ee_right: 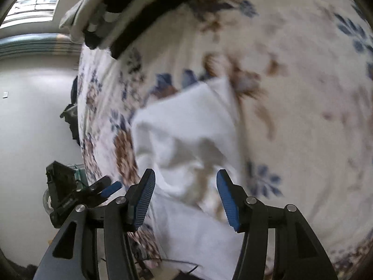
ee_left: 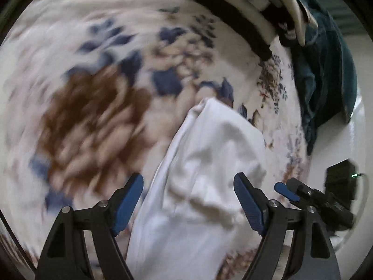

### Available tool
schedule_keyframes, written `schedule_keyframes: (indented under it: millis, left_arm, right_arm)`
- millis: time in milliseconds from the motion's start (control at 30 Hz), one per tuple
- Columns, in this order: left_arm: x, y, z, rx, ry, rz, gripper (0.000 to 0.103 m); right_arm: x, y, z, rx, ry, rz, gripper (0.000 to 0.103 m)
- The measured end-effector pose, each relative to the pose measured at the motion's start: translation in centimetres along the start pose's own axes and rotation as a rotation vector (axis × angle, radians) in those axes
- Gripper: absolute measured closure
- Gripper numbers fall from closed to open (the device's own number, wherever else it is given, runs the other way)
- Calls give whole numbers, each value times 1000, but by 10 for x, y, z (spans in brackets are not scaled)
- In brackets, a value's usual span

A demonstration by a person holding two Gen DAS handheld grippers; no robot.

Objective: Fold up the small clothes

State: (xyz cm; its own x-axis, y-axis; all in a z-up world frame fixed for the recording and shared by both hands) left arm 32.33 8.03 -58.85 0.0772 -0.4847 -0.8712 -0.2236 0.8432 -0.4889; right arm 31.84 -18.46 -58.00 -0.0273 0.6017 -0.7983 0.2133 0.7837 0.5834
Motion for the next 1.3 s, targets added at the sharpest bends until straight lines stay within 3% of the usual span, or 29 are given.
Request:
schedule_keyframes:
  millis: [67,167,267,333,433,500,600,733,900,967,1133,1300]
  left_arm:
    - [23,-3,8,42,13,58,24]
    - [49,3,-2,77,83,141,24]
    - [56,10,-33,102,158,181,24]
    - [51,17,-54,102,178,181,24]
    - [31,26,-77,71,163,123,24]
    - [7,28,-90,63,127,56,24]
    - [-24,29,-108,73,87,19,24]
    - [-51,48,-145,57,102,7,24]
    - [-39,67,-195,37,186,22,24]
    - [-26,72,-211,22,230,20,24]
    - [18,83,-244,-20,322,-9,24]
    - [43,80,-257,-1,341,7,24]
  right_arm:
    - [17,15,8,-40,-2,-33,46]
    - [50,13,1,-68,36,-150,47]
    - [87,-5,-32,-87,165,-320,55]
    - [91,-13,-58,-115,207,-349,55]
    - [71,-21,-75,-88,177,-338,55]
    - [49,-20,-84,-43,129,-256,54]
    - [22,-22,-104,23,80,-185,50]
    - [1,-36,-153,126,100,-180,49]
    - [7,-62,-234,225,160,-200,49]
    - [16,-70,-251,246,173,-192,49]
    - [56,-91,-277,287,226,-153,49]
    - [93,-112,-289,313,253,-158,49]
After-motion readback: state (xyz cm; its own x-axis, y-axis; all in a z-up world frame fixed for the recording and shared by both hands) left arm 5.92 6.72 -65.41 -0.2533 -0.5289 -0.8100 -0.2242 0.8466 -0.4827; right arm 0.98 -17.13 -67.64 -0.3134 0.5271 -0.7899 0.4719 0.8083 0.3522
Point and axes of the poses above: each gripper's, at about its wrist camera, not at the fingertips, and x roughly the way its jaws point, y to its left, z to its top, the point moved 6 cm from there along x, roughly the way its jaws point, and after that the axes turned 3 degrees about y, right-handed, at the moved point
